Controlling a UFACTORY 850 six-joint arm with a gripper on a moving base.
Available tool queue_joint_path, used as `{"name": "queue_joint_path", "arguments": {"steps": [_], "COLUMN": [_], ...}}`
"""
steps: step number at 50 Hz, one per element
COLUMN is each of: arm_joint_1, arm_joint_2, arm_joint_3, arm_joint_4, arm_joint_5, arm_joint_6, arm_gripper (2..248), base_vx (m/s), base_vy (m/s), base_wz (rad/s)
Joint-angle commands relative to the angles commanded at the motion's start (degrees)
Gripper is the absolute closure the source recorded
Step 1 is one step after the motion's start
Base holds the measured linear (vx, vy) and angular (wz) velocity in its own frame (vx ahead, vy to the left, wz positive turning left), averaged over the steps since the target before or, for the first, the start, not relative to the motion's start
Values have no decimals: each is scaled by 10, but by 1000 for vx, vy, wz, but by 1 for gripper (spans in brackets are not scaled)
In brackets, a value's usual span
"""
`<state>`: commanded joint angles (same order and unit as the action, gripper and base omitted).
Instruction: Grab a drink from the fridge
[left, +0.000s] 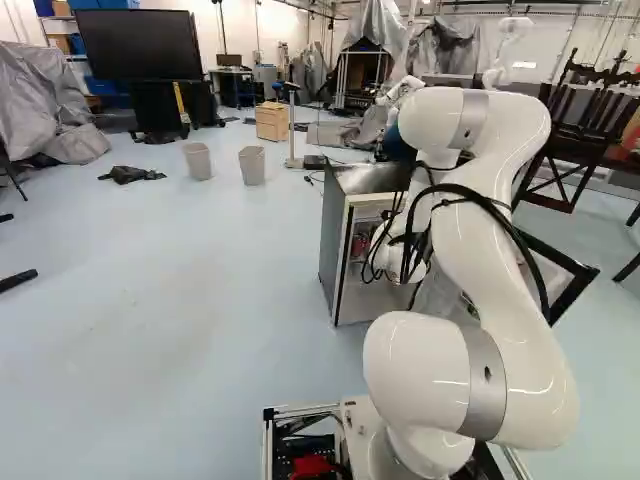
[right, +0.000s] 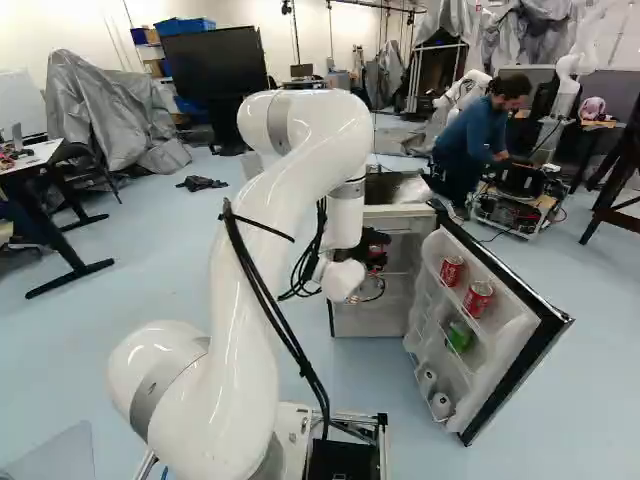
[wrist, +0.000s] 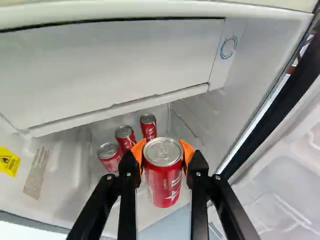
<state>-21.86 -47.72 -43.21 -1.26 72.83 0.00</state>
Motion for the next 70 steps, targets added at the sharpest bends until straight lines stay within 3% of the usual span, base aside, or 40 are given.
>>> {"name": "queue_joint_path", "arguments": {"steps": [32, 70], "arm_joint_1": [16, 18], "arm_joint_2": [115, 189], "arm_joint_3": [120, 152], "arm_joint_4": [0, 0], "arm_joint_5": [0, 0], "arm_joint_6": [0, 0], "arm_gripper": [150, 150], "base_vx": [0, 0], "base_vy": [0, 0], "base_wz": [0, 0]}}
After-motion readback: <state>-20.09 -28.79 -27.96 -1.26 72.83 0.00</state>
